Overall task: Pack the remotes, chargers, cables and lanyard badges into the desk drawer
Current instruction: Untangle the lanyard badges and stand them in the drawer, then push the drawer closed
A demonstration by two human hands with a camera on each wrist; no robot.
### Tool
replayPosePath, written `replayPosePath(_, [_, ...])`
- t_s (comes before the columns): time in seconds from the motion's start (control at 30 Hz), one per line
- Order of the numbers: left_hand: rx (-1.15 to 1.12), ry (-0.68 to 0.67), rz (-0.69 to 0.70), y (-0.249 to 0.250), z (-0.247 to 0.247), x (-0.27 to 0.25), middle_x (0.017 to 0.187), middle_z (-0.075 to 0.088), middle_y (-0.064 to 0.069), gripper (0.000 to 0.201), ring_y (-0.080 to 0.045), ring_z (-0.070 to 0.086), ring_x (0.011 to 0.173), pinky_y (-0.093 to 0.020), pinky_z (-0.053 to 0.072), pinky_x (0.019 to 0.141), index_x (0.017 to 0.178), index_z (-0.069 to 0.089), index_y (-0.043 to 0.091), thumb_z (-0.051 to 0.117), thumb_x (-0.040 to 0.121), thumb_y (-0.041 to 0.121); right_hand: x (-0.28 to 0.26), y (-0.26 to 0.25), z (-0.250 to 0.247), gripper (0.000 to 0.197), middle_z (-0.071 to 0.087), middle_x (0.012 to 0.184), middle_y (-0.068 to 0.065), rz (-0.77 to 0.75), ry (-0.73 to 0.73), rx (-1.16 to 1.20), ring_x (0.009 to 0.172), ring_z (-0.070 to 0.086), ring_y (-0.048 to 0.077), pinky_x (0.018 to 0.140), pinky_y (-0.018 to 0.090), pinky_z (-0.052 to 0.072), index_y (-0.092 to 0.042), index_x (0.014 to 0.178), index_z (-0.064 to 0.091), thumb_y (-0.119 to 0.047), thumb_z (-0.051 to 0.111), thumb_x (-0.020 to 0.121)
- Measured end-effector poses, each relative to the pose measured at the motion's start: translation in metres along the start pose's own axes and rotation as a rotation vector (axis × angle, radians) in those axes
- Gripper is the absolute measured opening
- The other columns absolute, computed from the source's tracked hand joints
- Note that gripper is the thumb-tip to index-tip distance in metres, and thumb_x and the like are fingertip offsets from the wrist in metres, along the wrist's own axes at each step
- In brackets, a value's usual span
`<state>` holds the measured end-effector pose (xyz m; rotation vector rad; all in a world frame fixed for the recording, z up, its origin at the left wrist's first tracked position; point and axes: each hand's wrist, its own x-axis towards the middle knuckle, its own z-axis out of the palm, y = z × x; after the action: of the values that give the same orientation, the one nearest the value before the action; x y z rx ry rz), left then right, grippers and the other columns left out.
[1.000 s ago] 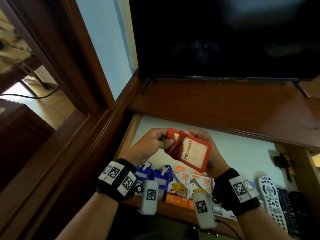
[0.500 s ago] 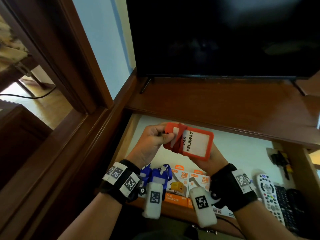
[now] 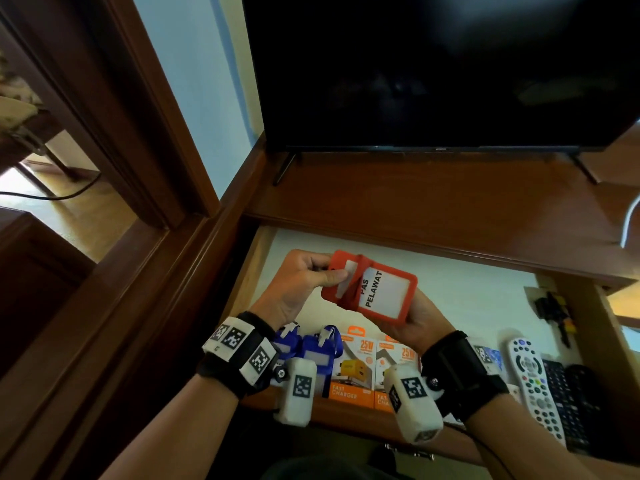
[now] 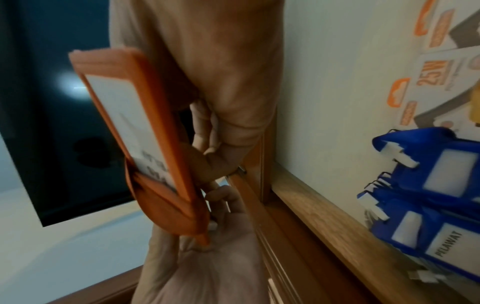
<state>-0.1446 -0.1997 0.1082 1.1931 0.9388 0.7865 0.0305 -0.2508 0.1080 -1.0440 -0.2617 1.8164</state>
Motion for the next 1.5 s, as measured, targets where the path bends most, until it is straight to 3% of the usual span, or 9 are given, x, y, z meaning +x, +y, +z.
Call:
replayPosePath(0.1, [0.174,-0.032,-0.05,-0.004,-0.011,0.002,0.089,0.075,-0.003,0.01,-0.014,0.069,0.089,-0.023,0.054,0.075,0.087,0.075,0.012,0.071,0.079,0.007,0.011,0.013,-0.029,0.029,0.065,0.104,0.025,-0.001,0.067,-0.256,0.091,0.065,0.033,0.082,0.043,0.056,0.001,0.106,0.063,-0.02,0.052,0.09])
replayPosePath(0.2, [0.513,-0.142,-0.151,-0.015,-0.021,0.008,0.087,0.075,-0.001,0.011,-0.013,0.069,0.087,-0.027,0.054,0.077,0.085,0.076,0.009,0.076,0.077,0.018,0.013,0.023,-0.068,0.014,0.059,0.08,0.022,-0.045,0.227,-0.599,0.063,0.057,0.026,0.056,0.031,0.046,0.001,0.086,0.06,-0.01,0.055,0.091])
replayPosePath(0.37, [1.212,-0.302,-0.256,-0.038,-0.014,0.02,0.07,0.069,-0.006,0.017,-0.016,0.062,0.064,-0.026,0.048,0.059,0.069,0.072,0.006,0.07,0.079,0.021,-0.004,0.037,-0.14,0.023,0.062,0.061,0.01,0.061,0.462,-1.199,0.04,0.054,0.013,0.04,0.021,0.041,-0.004,0.069,0.061,-0.011,0.056,0.09])
replayPosePath(0.53, [1.546,-0.508,-0.283,-0.059,0.008,0.029,0.078,0.056,-0.007,0.017,-0.02,0.053,0.066,-0.03,0.045,0.059,0.064,0.052,0.011,0.056,0.08,0.011,-0.031,0.046,-0.186,0.034,0.062,0.081,0.005,0.385,0.471,-1.708,0.084,0.065,0.022,0.072,0.028,0.05,-0.022,0.062,0.047,-0.036,0.053,0.091])
replayPosePath(0.63, [1.655,-0.615,-0.278,-0.077,0.015,0.031,0.091,0.054,-0.008,0.007,-0.021,0.051,0.071,-0.031,0.046,0.063,0.078,0.049,0.013,0.055,0.082,0.014,-0.046,0.049,-0.196,0.036,0.055,0.073,-0.001,0.371,0.53,-1.716,0.082,0.06,0.022,0.073,0.026,0.045,-0.025,0.06,0.045,-0.037,0.053,0.092])
replayPosePath(0.93, [1.661,-0.566,-0.419,-0.117,0.011,0.04,0.07,0.049,-0.001,0.015,-0.018,0.052,0.066,-0.027,0.04,0.056,0.068,0.047,0.013,0.055,0.08,0.011,-0.053,0.064,-0.201,0.032,0.064,0.072,0.001,0.167,0.677,-1.676,0.07,0.054,0.016,0.065,0.023,0.038,-0.018,0.06,0.057,-0.035,0.057,0.088])
replayPosePath(1.17, [1.646,-0.473,-0.477,-0.129,0.006,0.047,0.104,0.066,-0.009,0.017,-0.023,0.06,0.085,-0.028,0.047,0.07,0.09,0.062,0.011,0.067,0.08,0.024,-0.048,0.065,-0.207,0.04,0.07,0.074,0.003,0.156,0.677,-1.629,0.075,0.065,0.019,0.072,0.028,0.051,-0.018,0.05,0.052,-0.035,0.059,0.085])
replayPosePath(1.33, [1.694,-0.363,-0.355,-0.141,0.003,0.04,0.107,0.062,-0.006,0.028,-0.023,0.06,0.094,-0.03,0.047,0.071,0.1,0.061,0.014,0.068,0.078,0.032,-0.043,0.067,-0.213,0.047,0.051,0.052,-0.005,0.116,0.633,-1.637,0.061,0.056,0.014,0.063,0.023,0.044,-0.016,0.046,0.044,-0.035,0.059,0.087])
replayPosePath(1.5, [1.773,-0.299,-0.157,-0.14,0.011,0.032,0.122,0.044,-0.005,0.051,-0.025,0.044,0.113,-0.037,0.044,0.085,0.118,0.046,0.02,0.071,0.076,0.035,-0.041,0.06,-0.215,0.045,0.053,0.054,-0.005,0.144,0.56,-1.626,0.059,0.055,0.01,0.059,0.021,0.039,-0.018,0.048,0.051,-0.036,0.058,0.088])
